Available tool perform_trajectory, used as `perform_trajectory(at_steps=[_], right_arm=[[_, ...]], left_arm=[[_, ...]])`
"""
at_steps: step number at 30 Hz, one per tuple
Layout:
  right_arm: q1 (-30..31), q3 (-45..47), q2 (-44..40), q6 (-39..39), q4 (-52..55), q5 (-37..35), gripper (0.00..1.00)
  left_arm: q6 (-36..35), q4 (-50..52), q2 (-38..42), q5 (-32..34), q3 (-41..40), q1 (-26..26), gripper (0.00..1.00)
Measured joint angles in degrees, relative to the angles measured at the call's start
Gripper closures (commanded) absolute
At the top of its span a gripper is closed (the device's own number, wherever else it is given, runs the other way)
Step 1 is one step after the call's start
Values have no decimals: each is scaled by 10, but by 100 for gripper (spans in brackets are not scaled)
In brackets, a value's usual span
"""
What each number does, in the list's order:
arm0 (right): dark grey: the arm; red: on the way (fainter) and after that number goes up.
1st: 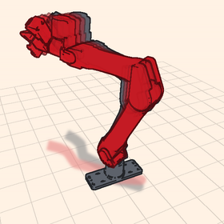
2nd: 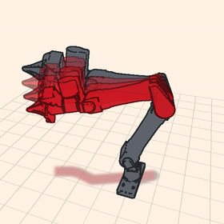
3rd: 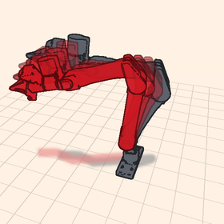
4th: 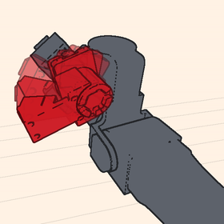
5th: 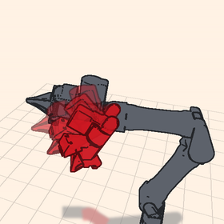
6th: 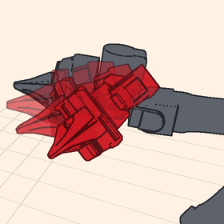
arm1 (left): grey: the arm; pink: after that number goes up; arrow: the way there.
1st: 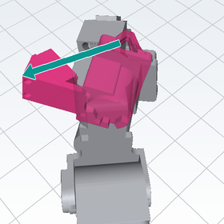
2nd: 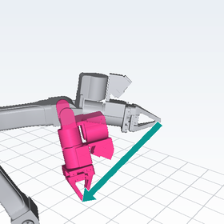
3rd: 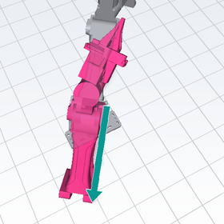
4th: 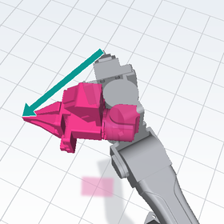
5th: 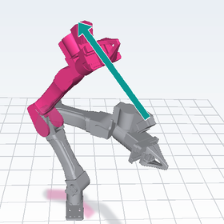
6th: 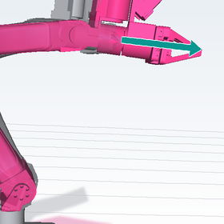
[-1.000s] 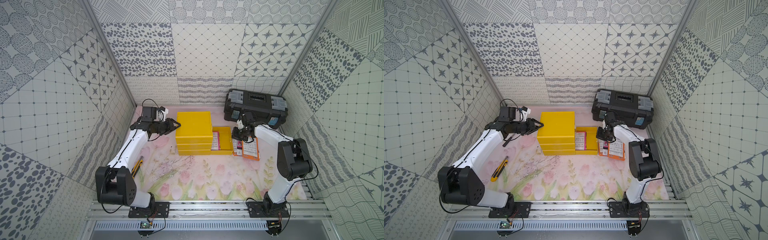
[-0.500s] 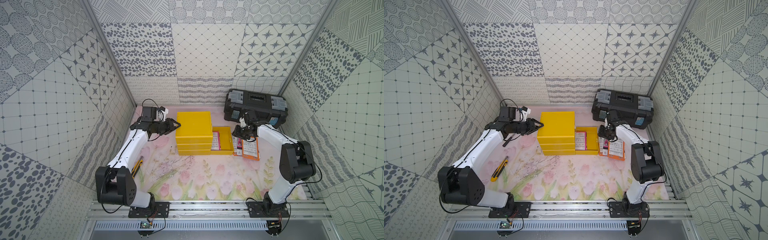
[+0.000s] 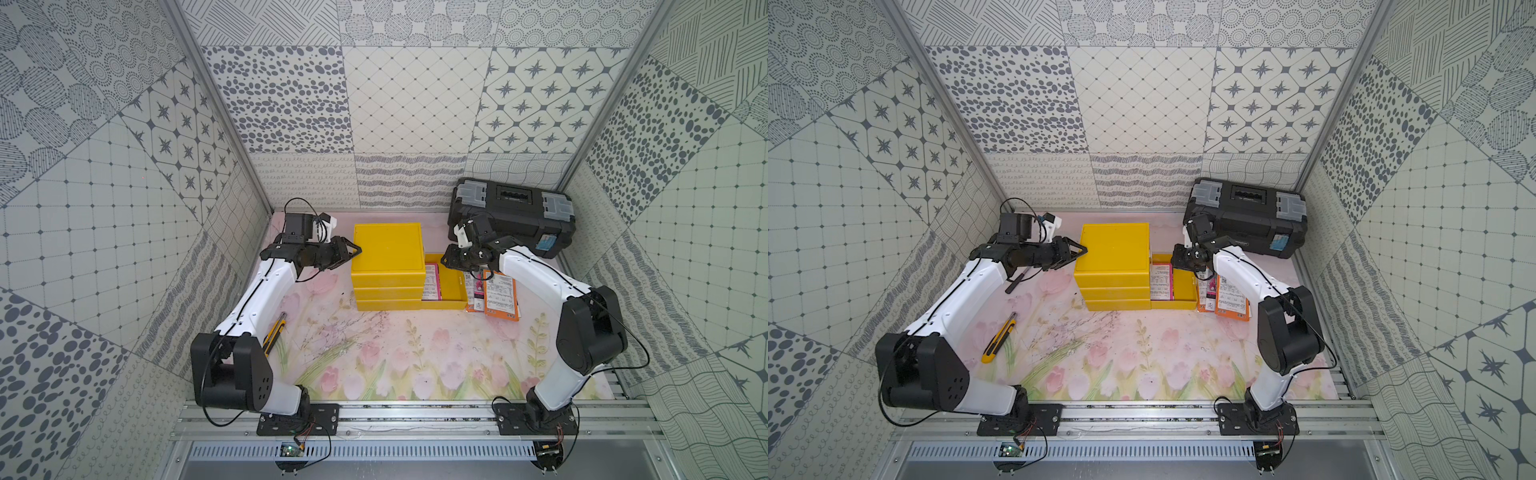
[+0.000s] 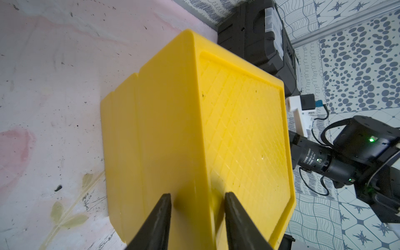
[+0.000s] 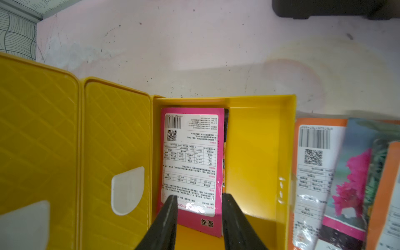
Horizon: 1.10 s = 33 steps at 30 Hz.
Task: Take the seed bags out of the drawer
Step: Pick up the seed packet from the drawer.
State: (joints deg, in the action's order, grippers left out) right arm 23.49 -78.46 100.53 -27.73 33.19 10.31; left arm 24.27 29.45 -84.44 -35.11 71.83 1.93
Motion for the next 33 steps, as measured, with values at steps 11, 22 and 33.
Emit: perform_trajectory(at_steps=[11, 22, 33], right_arm=[[16, -23, 106, -18, -1, 1, 57], [16, -30, 133, -21, -7, 6, 57], [16, -33, 147, -23, -13, 21, 60]], left_arm=[[0, 0, 0, 0, 0, 1, 57], [0, 0, 0, 0, 0, 1, 57], [0, 0, 0, 0, 0, 1, 57]])
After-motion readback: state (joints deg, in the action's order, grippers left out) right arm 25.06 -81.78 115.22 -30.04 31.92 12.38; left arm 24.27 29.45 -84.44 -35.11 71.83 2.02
